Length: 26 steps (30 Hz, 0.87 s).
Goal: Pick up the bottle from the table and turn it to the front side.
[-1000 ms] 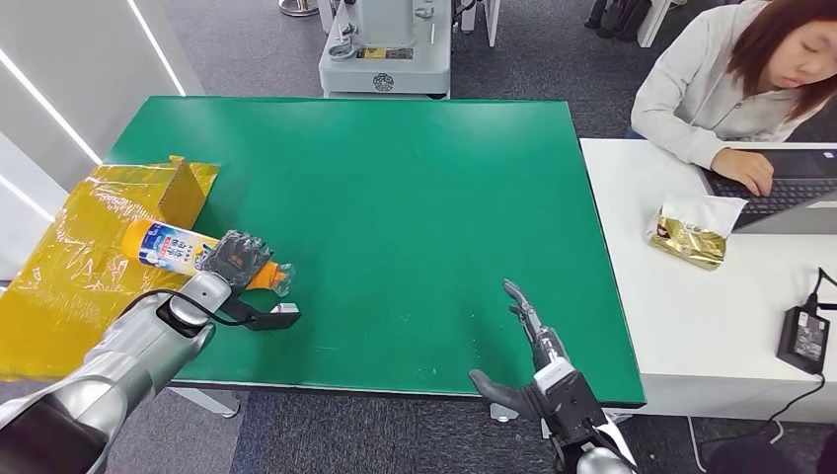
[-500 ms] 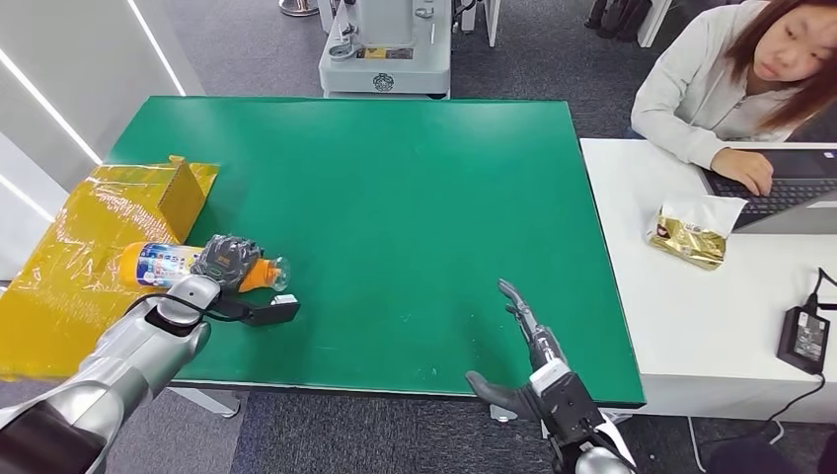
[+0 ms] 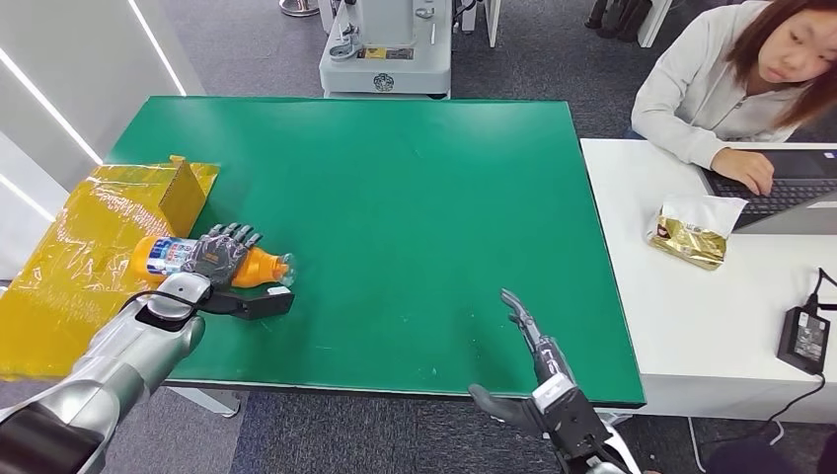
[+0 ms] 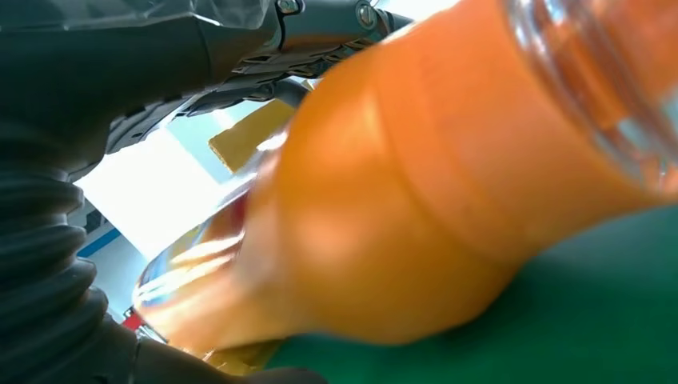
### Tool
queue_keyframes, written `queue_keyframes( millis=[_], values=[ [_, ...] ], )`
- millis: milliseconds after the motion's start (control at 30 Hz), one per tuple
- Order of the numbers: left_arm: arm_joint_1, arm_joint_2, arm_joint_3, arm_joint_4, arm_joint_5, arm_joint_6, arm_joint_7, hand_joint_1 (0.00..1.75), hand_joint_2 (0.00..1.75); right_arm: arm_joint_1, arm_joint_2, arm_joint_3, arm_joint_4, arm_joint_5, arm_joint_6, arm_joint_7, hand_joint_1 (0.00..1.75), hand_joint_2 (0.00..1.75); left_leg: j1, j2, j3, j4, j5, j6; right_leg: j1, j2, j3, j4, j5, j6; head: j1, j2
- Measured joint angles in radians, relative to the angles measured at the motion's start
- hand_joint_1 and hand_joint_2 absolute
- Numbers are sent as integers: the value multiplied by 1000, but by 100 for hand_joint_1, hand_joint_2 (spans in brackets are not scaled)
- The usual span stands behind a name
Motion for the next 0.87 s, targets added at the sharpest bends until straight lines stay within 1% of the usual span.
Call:
queue_keyframes(
  millis=[133,233,300,400,467,533,600,700,767,800,833,867],
  values=[
    [5,-4,6,0,-2,10,-1,0,175,17,-4,0,-14,0,-8,8,0,175,0,0,0,0,0,0,0,0,0,0,0,0,0,0],
    [15,-12,17,0,3,51,-9,0,175,22,-4,0,-24,5,-5,24,0,175,0,0,0,0,0,0,0,0,0,0,0,0,0,0],
    [29,-27,39,0,23,124,-28,0,175,23,-4,0,-29,14,3,34,0,175,0,0,0,0,0,0,0,0,0,0,0,0,0,0],
    [55,-68,99,-5,74,304,-89,0,175,25,-2,0,-36,23,8,42,0,175,0,0,0,0,0,0,0,0,0,0,0,0,0,0],
    [73,-106,152,-23,120,416,-155,0,175,27,1,0,-39,24,8,46,0,175,-1,0,0,0,0,0,0,-1,0,-1,0,0,0,0],
    [98,-153,220,-69,185,476,-260,0,175,29,8,0,-40,25,7,49,0,175,-1,0,0,1,-1,1,-1,-1,0,-1,0,0,0,0],
    [127,-200,300,-125,249,492,-370,0,175,29,16,0,-40,25,6,49,0,175,-2,0,0,1,-1,1,-2,-1,0,-1,0,1,0,0],
    [158,-255,394,-189,314,487,-460,0,175,29,24,0,-41,23,5,49,0,175,-2,0,0,1,-2,1,-2,0,0,-1,0,1,0,0],
    [189,-289,436,-253,410,441,-529,0,175,28,27,-1,-39,19,3,47,0,175,-1,1,1,1,-3,1,-2,1,0,-1,0,1,0,0],
    [213,-309,450,-303,472,400,-557,0,175,26,29,-2,-37,15,1,43,0,175,-1,0,1,1,-3,1,-2,0,0,-1,-1,1,0,0],
    [241,-329,456,-365,530,350,-567,0,175,23,32,-2,-35,9,-2,37,0,175,-1,-1,0,1,-3,1,-2,-1,1,-1,-1,1,0,0],
    [256,-339,459,-397,558,324,-569,0,175,21,33,-3,-34,6,-4,35,0,175,-1,-1,0,1,-3,1,-2,-2,1,-1,-1,2,0,0]
  ],
)
